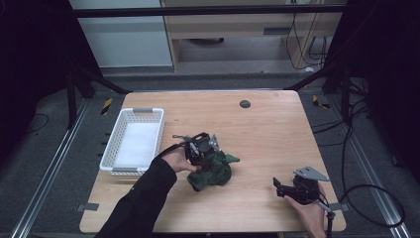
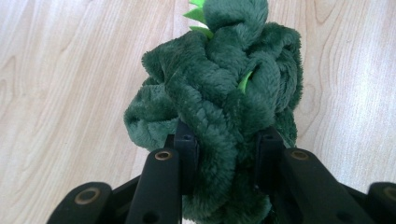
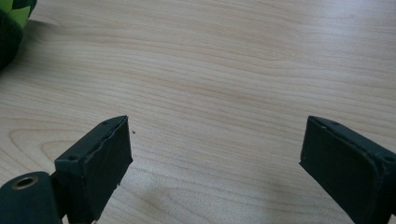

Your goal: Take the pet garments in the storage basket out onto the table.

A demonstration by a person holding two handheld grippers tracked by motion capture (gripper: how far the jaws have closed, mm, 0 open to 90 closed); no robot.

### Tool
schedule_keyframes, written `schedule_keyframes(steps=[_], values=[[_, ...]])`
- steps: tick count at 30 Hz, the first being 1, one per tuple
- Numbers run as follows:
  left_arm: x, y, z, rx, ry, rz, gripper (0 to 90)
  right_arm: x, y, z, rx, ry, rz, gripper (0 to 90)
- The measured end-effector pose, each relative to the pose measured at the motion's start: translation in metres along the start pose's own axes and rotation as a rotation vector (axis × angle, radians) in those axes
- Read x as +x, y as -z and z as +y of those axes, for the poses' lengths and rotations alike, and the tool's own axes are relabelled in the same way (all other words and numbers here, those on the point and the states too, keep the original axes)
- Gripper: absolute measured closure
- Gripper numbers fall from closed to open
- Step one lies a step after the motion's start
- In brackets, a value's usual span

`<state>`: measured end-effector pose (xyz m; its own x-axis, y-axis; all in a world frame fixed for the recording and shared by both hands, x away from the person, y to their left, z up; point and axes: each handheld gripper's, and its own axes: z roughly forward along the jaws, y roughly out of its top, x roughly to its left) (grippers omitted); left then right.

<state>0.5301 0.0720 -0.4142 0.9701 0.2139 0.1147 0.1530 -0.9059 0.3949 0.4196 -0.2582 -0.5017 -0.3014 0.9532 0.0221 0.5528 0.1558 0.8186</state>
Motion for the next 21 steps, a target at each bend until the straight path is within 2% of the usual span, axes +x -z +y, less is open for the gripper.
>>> schedule_keyframes(steps=[3, 10, 13, 15, 21], values=[[0.0002, -0.0024, -0.0024, -0.007, 0.017, -0.006, 67.9, 0.0004, -0.0001, 0.0, 0.002, 0.0, 0.001, 8.8], [0.0001, -0.0045, -0.0025, 0.005, 0.012, -0.007, 64.1, 0.0001, -0.0001, 0.0001, -0.001, 0.002, -0.001, 8.8], [0.0, -0.0049, -0.0024, 0.01, 0.027, -0.009, 60.8, 0.0001, -0.0001, 0.0, -0.001, 0.002, -0.001, 8.8], [0.0002, -0.0043, -0.0021, 0.012, 0.022, -0.001, 58.1, 0.0, -0.0001, 0.0001, -0.001, 0.002, -0.001, 8.8], [-0.0006, -0.0022, -0.0028, 0.003, 0.033, 0.021, 45.8, -0.0001, 0.0, 0.0001, -0.001, 0.0, -0.002, 8.7]])
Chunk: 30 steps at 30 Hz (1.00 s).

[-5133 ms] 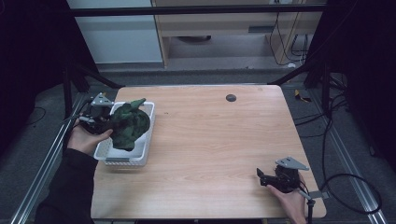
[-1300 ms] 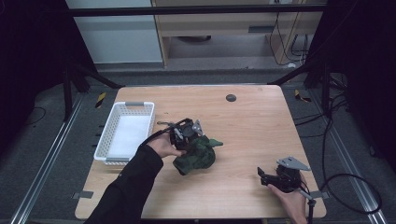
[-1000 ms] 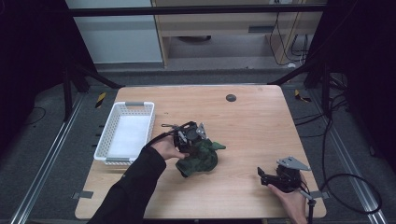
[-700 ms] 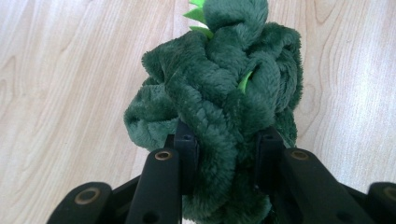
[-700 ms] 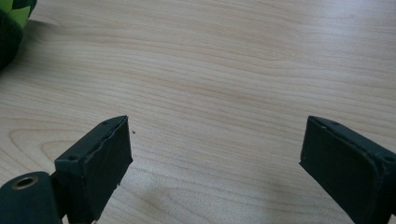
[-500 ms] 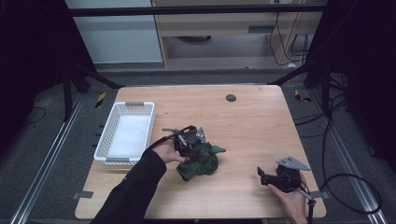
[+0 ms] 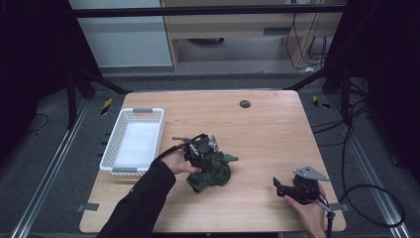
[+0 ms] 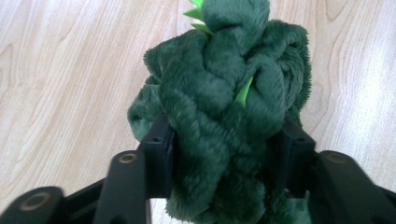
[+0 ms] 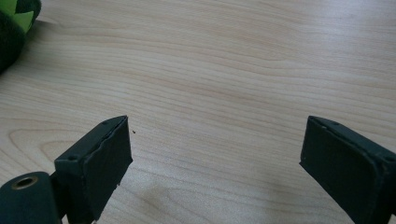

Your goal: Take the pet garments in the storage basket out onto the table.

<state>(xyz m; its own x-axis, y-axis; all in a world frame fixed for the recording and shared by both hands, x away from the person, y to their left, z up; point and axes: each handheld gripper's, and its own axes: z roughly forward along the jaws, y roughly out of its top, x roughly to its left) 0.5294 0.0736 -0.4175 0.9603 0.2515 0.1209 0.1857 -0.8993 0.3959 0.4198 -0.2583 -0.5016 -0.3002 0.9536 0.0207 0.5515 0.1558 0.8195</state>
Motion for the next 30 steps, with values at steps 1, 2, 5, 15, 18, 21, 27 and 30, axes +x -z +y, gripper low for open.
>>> schedule_keyframes(steps=[1, 2, 5, 15, 18, 21, 27, 30], values=[[0.001, 0.001, 0.0, -0.002, -0.002, 0.003, 44.0, 0.0, 0.0, 0.0, 0.0, 0.0, 0.0, 8.7], [0.001, 0.002, 0.0, -0.008, 0.002, 0.004, 42.3, 0.0, 0.0, 0.0, 0.0, 0.0, 0.0, 8.7], [0.002, 0.007, -0.002, -0.022, 0.007, 0.019, 39.3, 0.0, 0.0, 0.0, 0.0, 0.0, 0.0, 8.7], [0.0, 0.025, -0.007, -0.068, 0.019, 0.042, 35.5, 0.0, 0.0, 0.0, 0.0, -0.001, -0.001, 8.6], [-0.001, 0.032, -0.01, -0.087, 0.027, 0.054, 34.8, 0.0, 0.0, 0.0, -0.001, 0.0, -0.003, 8.6], [-0.001, 0.039, -0.013, -0.107, 0.04, 0.067, 34.3, 0.0, 0.0, 0.0, -0.003, -0.003, -0.003, 8.6], [-0.002, 0.05, -0.021, -0.165, 0.091, 0.091, 34.1, 0.0, 0.0, 0.0, -0.004, -0.005, -0.002, 8.6], [-0.002, 0.054, -0.027, -0.195, 0.122, 0.114, 33.2, 0.0, 0.001, 0.0, -0.004, -0.007, -0.002, 8.6]])
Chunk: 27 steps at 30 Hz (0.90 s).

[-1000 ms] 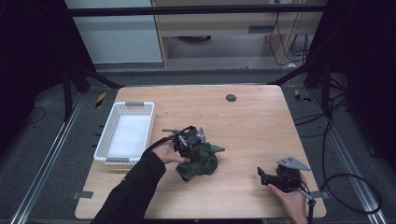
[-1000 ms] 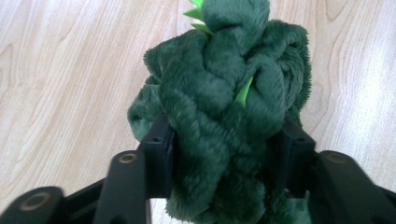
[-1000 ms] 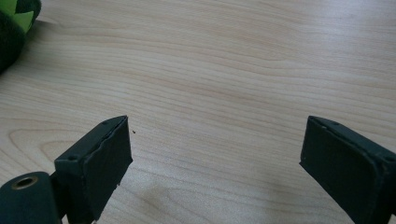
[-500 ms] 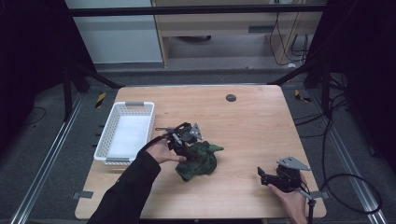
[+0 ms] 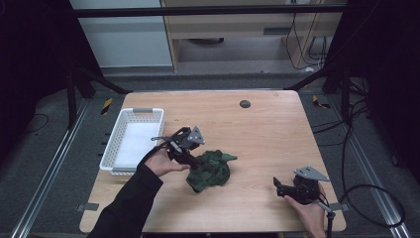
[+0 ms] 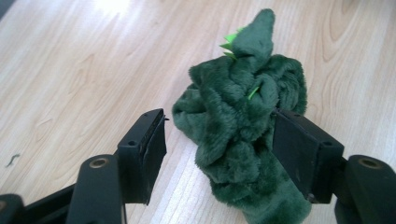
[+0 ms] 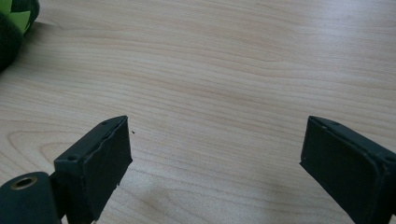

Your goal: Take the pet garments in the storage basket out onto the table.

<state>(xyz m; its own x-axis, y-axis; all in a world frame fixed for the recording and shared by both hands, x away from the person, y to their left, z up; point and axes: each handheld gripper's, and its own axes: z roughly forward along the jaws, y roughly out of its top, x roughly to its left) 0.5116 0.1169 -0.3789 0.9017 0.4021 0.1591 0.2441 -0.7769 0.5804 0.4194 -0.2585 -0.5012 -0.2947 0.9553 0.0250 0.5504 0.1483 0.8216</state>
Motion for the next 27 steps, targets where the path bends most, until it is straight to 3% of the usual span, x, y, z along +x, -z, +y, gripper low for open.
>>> schedule_keyframes(steps=[8, 16, 27], values=[[0.0, 0.018, -0.012, -0.117, 0.076, 0.035, 32.7, 0.0, 0.0, 0.0, 0.001, -0.001, 0.0, 8.5], [-0.005, 0.031, -0.028, -0.24, 0.183, 0.081, 31.6, 0.0, -0.001, 0.0, 0.0, -0.004, 0.001, 8.5], [-0.008, 0.043, -0.065, -0.37, 0.323, 0.165, 31.6, 0.0, 0.0, 0.0, -0.004, -0.007, 0.0, 8.5]])
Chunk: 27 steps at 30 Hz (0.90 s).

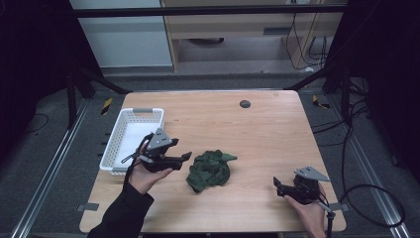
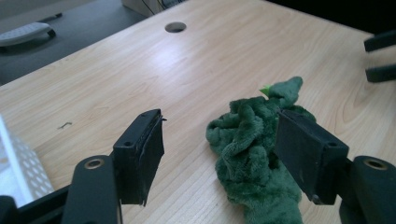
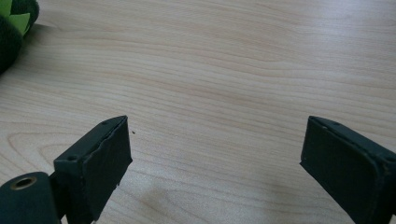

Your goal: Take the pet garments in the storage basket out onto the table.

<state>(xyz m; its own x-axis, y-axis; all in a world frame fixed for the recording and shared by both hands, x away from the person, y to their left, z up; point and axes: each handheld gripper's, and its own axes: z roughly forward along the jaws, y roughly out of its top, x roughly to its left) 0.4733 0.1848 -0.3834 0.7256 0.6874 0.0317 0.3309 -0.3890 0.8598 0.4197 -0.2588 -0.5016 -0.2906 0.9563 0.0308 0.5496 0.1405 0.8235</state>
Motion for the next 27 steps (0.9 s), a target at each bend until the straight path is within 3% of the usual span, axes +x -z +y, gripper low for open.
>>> schedule_keyframes(steps=[3, 15, 27], values=[[0.002, 0.005, -0.008, -0.037, 0.047, 0.024, 32.0, 0.0, 0.0, 0.0, -0.001, 0.001, -0.002, 8.5], [0.001, 0.029, -0.048, -0.093, 0.113, 0.135, 32.9, -0.001, 0.001, 0.0, -0.014, -0.002, -0.004, 8.5], [-0.001, 0.051, -0.087, -0.104, 0.158, 0.177, 37.5, -0.002, 0.004, 0.0, -0.026, -0.011, -0.002, 8.4]])
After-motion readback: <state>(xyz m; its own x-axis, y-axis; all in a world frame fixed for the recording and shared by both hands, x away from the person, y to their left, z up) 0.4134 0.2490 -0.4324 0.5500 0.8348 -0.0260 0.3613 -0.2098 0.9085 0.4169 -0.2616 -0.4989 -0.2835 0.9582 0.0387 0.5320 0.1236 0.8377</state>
